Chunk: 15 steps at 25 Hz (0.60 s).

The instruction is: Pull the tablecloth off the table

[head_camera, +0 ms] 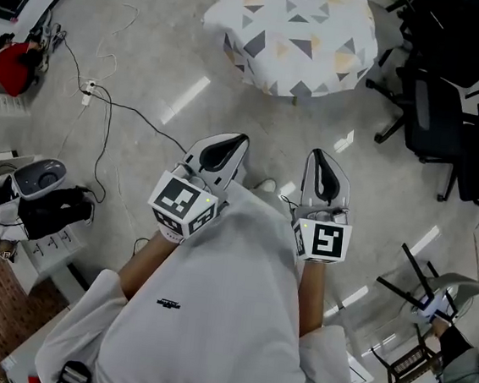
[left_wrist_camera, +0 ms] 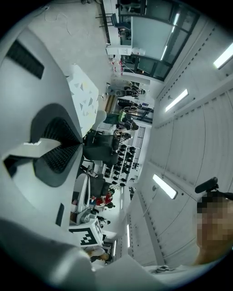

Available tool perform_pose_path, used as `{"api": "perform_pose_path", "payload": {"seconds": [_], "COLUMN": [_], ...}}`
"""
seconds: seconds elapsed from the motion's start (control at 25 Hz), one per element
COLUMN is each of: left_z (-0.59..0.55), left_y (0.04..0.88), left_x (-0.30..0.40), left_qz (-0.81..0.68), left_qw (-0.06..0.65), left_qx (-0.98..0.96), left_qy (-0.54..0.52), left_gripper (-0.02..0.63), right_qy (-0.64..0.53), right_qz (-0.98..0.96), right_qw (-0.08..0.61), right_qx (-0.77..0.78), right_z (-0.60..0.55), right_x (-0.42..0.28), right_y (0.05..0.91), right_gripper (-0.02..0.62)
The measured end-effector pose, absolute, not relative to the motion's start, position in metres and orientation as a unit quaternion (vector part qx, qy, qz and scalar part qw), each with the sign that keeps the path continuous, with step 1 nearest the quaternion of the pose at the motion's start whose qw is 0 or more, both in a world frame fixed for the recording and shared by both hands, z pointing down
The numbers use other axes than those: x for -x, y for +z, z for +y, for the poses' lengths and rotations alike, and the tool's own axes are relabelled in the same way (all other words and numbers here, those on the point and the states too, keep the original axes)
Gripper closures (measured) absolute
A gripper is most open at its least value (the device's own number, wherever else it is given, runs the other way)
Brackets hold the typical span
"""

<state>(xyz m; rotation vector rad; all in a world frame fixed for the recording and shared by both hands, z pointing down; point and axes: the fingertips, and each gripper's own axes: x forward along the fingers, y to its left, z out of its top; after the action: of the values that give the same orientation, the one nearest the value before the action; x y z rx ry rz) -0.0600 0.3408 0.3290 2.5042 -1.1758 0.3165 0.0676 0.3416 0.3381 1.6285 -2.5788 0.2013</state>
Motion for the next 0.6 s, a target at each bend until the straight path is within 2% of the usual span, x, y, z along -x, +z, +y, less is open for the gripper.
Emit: {"api": "perform_pose_path", "payload": {"seconds": [0.32, 0.6], "left_z": [0.339, 0.292], "left_y": [0.337, 0.336], "left_x": [0.048, 0.047], "left_qz": [-0.424, -0.413], "left_qw": [0.182, 0.186], "left_qx": [-0.880, -0.885], "left_qy": [0.109, 0.108], "left_gripper": [0.600, 0.600], "right_qy": [0.078, 0.073], "right_qz": [-0.837, -0.832], "right_qw": [0.051, 0.062], "right_qx": [-0.539, -0.547], "right_z": [0.353, 0.303], "right_x": [-0.084, -0.094], "right_y": [0.350, 0.348], "right_gripper": [0.589, 0.589]}}
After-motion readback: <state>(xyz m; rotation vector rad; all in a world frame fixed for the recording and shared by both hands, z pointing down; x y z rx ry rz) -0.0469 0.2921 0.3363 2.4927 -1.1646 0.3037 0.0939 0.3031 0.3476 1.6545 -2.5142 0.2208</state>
